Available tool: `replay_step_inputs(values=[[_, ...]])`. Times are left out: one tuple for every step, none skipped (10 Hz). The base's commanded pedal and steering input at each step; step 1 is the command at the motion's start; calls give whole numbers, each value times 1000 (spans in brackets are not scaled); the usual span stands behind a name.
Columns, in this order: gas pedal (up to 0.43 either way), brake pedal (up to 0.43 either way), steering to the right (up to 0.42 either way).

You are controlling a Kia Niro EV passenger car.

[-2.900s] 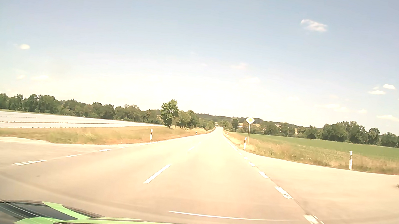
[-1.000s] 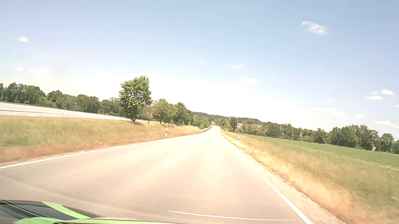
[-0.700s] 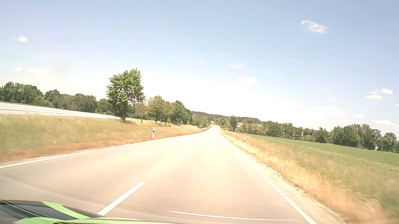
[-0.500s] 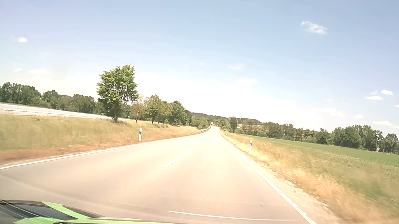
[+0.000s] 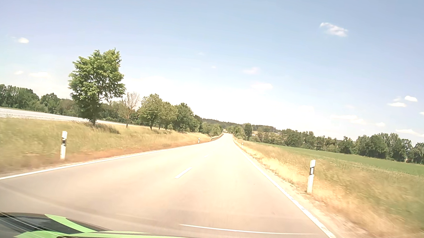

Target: Follow the waypoints while adhering to traffic rules and regulations

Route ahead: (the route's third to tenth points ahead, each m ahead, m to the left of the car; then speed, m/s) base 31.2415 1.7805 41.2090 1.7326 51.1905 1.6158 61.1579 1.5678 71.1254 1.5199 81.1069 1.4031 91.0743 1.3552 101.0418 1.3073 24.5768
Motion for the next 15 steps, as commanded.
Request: replay_step_inputs(values=[[299, 0, 2], [287, 0, 1], [197, 0, 1], [189, 0, 2], [189, 0, 1], [189, 0, 1], [197, 0, 1], [228, 0, 1], [248, 0, 1], [248, 0, 1], [260, 0, 1], [260, 0, 1], [260, 0, 1], [248, 0, 1], [248, 0, 1]])
